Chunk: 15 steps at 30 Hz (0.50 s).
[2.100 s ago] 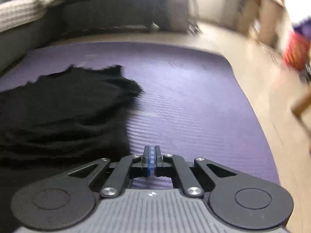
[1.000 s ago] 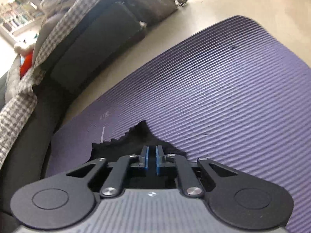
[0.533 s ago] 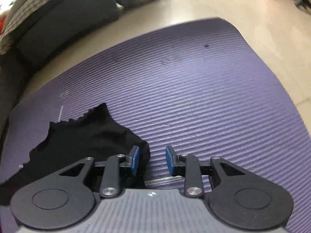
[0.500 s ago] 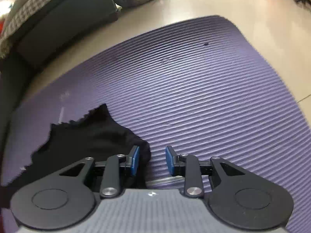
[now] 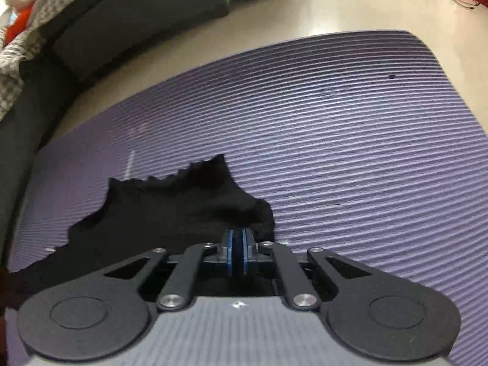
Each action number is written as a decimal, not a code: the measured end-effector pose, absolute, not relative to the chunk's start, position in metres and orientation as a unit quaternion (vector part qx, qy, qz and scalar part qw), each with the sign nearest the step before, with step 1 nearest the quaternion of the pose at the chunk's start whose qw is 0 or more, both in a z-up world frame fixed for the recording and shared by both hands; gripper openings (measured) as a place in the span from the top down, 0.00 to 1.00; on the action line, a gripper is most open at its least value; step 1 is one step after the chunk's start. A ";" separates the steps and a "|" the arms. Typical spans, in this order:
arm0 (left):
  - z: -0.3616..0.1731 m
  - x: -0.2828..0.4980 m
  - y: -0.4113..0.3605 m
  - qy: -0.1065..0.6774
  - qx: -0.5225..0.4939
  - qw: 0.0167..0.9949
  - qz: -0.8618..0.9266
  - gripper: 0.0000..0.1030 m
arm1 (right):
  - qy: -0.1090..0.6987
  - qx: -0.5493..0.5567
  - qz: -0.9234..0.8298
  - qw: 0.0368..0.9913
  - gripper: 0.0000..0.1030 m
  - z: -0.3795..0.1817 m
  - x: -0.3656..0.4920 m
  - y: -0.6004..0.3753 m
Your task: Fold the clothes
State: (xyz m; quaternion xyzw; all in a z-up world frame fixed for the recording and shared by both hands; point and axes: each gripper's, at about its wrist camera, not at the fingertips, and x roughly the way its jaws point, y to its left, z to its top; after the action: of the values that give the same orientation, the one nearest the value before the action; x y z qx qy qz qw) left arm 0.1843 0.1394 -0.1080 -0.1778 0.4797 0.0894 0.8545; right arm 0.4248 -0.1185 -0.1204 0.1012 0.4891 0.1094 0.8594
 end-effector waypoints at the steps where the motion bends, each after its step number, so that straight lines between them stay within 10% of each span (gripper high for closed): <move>1: -0.108 0.184 0.142 0.483 -0.187 0.851 0.088 0.95 | 0.487 0.093 0.105 0.862 0.67 -0.118 0.423 -0.117; 15: -0.101 0.191 0.189 0.489 -0.259 0.829 0.080 0.94 | 0.470 -0.039 0.236 0.849 0.63 -0.104 0.289 -0.071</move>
State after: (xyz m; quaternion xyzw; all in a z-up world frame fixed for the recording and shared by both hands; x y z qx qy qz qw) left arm 0.1915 0.1888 -0.1007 -0.2589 0.4893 0.0801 0.8289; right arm 0.2894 -0.0714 -0.1037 -0.0392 0.4705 0.2360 0.8494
